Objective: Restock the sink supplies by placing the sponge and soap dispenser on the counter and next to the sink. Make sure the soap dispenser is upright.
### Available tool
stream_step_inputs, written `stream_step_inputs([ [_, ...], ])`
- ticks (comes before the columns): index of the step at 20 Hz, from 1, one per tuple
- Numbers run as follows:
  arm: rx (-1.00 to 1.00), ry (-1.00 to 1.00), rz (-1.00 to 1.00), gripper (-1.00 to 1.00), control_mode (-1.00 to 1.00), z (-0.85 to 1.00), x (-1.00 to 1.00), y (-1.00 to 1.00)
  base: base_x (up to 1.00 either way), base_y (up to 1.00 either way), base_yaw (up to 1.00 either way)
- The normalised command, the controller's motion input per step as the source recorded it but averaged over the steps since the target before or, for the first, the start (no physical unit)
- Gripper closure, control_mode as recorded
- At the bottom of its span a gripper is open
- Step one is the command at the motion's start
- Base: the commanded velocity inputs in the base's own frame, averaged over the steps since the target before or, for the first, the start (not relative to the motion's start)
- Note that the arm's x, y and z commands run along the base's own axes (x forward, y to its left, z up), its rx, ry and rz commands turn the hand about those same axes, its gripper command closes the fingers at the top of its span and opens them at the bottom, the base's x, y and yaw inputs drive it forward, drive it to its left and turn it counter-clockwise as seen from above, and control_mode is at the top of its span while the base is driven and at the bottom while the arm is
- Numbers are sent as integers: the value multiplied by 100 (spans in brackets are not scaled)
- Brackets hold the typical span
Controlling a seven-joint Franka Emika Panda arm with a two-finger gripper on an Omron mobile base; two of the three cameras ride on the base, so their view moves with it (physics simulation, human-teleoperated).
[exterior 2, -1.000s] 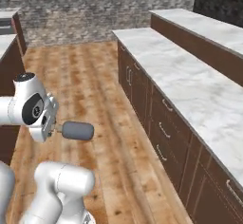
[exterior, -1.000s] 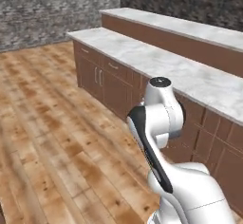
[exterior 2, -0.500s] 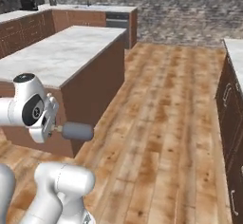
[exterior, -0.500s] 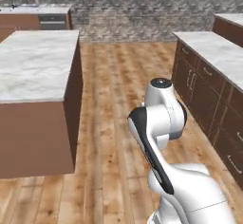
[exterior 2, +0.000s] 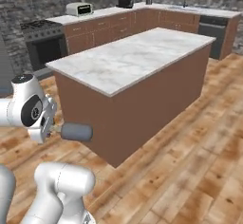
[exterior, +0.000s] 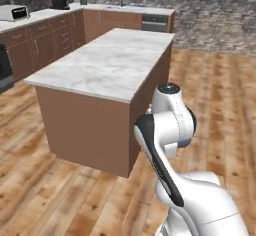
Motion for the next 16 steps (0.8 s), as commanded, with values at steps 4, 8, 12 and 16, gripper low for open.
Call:
stream_step_inputs([
  [4,0,0,0,100,100,0,0,0,72,5,70],
  [8,0,0,0,100,100,0,0,0,68,9,72],
  [12,0,0,0,100,100,0,0,0,70,7,70],
  [16,0,0,0,100,100,0,0,0,58,10,70],
])
